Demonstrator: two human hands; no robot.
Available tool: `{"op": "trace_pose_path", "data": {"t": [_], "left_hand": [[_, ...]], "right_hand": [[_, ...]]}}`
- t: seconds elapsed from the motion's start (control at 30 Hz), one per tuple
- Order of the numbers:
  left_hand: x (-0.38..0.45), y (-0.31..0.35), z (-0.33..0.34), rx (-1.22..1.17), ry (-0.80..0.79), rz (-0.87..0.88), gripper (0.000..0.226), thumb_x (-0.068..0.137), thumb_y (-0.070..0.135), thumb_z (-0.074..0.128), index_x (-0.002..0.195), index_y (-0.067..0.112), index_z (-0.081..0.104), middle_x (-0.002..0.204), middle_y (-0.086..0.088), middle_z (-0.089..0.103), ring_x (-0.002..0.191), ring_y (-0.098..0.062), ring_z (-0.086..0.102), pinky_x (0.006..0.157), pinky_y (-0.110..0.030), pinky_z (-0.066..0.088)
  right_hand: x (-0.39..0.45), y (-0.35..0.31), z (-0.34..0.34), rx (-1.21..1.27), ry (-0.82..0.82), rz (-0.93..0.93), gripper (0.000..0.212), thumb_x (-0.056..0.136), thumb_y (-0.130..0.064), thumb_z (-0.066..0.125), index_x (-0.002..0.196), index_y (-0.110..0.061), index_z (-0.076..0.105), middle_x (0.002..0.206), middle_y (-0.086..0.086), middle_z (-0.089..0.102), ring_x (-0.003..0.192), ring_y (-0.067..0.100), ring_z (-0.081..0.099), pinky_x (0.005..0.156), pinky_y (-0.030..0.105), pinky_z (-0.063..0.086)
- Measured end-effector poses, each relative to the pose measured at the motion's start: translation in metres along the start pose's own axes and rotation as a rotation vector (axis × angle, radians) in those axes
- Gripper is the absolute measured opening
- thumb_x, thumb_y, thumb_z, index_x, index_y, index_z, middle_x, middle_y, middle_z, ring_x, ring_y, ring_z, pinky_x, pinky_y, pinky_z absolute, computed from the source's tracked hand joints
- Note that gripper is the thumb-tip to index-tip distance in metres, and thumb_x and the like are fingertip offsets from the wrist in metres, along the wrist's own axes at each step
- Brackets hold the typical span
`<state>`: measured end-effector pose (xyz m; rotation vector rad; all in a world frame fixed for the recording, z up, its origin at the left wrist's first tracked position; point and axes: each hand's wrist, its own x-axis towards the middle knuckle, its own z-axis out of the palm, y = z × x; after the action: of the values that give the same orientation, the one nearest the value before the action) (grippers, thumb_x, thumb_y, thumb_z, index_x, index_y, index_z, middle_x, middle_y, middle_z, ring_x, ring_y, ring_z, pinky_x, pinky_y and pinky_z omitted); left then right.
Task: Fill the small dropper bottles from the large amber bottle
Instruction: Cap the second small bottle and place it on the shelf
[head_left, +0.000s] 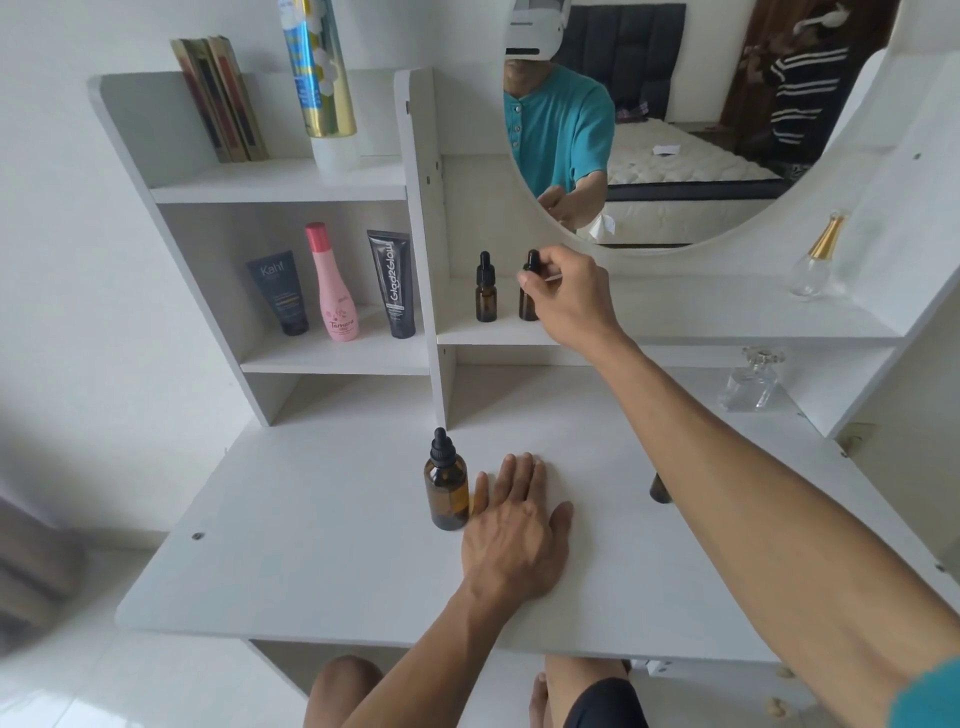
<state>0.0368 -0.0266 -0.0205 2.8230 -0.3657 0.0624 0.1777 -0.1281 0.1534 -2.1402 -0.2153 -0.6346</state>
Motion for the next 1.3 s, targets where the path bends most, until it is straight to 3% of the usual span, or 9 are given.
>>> {"op": "trace_pose_path", "data": {"t": [0.17, 0.43, 0.7, 0.8, 0.93, 1.03, 1.13, 1.3], "left_hand": [[-0.001, 0.000, -0.001, -0.006, 0.005, 0.003, 0.068, 0.102, 0.053, 0.014, 0.158, 0.016, 0.007, 0.167, 0.001, 0.003, 0.153, -0.016, -0.006, 0.123, -0.040, -0.007], [-0.001, 0.000, -0.002, -0.004, 0.001, 0.001, 0.068, 0.102, 0.053, 0.014, 0.158, 0.016, 0.007, 0.167, 0.001, 0.002, 0.153, -0.015, -0.006, 0.122, -0.039, -0.008], [-0.001, 0.001, -0.004, -0.006, -0.005, -0.001, 0.067, 0.103, 0.053, 0.015, 0.158, 0.016, 0.008, 0.167, 0.002, 0.003, 0.153, -0.015, -0.006, 0.123, -0.041, -0.006], [-0.001, 0.000, -0.004, -0.005, -0.012, -0.004, 0.067, 0.102, 0.053, 0.014, 0.158, 0.017, 0.007, 0.167, 0.002, 0.002, 0.153, -0.015, -0.006, 0.123, -0.041, -0.005], [-0.001, 0.000, -0.003, -0.009, -0.015, -0.003, 0.067, 0.103, 0.053, 0.015, 0.158, 0.017, 0.007, 0.167, 0.003, 0.002, 0.153, -0.014, -0.006, 0.123, -0.040, -0.006], [-0.001, -0.001, -0.003, -0.010, -0.013, -0.001, 0.067, 0.102, 0.054, 0.015, 0.158, 0.017, 0.007, 0.167, 0.003, 0.002, 0.153, -0.014, -0.006, 0.123, -0.041, -0.004], [-0.002, -0.001, -0.003, -0.011, -0.007, 0.004, 0.068, 0.102, 0.054, 0.016, 0.158, 0.016, 0.008, 0.166, 0.002, 0.004, 0.153, -0.015, -0.004, 0.124, -0.042, -0.002], [-0.002, -0.001, -0.002, -0.010, -0.018, 0.005, 0.068, 0.102, 0.055, 0.015, 0.158, 0.018, 0.008, 0.166, 0.003, 0.004, 0.153, -0.014, -0.005, 0.124, -0.042, -0.003]], "right_hand": [[-0.002, 0.001, -0.001, 0.002, -0.017, -0.005, 0.020, 0.088, -0.020, 0.072, 0.106, -0.014, 0.069, 0.088, -0.005, 0.068, 0.083, 0.017, 0.068, 0.081, 0.028, 0.053], [-0.003, 0.001, -0.004, -0.005, -0.045, 0.000, 0.026, 0.087, -0.019, 0.073, 0.113, -0.014, 0.067, 0.091, -0.004, 0.068, 0.083, 0.015, 0.066, 0.082, 0.027, 0.053], [-0.006, 0.005, -0.005, 0.033, -0.076, 0.066, 0.052, 0.082, -0.030, 0.079, 0.129, -0.018, 0.060, 0.108, -0.003, 0.069, 0.087, 0.012, 0.071, 0.085, 0.026, 0.056], [-0.018, 0.003, -0.014, 0.061, 0.024, 0.066, 0.051, 0.084, -0.029, 0.077, 0.130, -0.015, 0.059, 0.111, 0.002, 0.066, 0.089, 0.013, 0.068, 0.084, 0.022, 0.053], [-0.053, 0.004, -0.038, 0.043, 0.199, -0.015, 0.032, 0.085, -0.018, 0.073, 0.115, -0.012, 0.066, 0.098, 0.004, 0.071, 0.082, 0.016, 0.066, 0.080, 0.024, 0.054], [-0.082, 0.017, -0.054, 0.032, 0.201, 0.012, 0.026, 0.084, -0.014, 0.073, 0.110, -0.013, 0.068, 0.094, 0.004, 0.070, 0.080, 0.018, 0.066, 0.075, 0.024, 0.054], [-0.109, 0.039, -0.065, -0.047, 0.190, 0.056, 0.027, 0.083, -0.010, 0.074, 0.110, -0.014, 0.068, 0.100, 0.002, 0.070, 0.083, 0.017, 0.064, 0.082, 0.027, 0.053], [-0.148, 0.070, -0.069, -0.128, 0.168, 0.231, 0.041, 0.084, -0.013, 0.076, 0.124, -0.011, 0.064, 0.121, 0.006, 0.065, 0.105, 0.016, 0.060, 0.089, 0.016, 0.036]]}}
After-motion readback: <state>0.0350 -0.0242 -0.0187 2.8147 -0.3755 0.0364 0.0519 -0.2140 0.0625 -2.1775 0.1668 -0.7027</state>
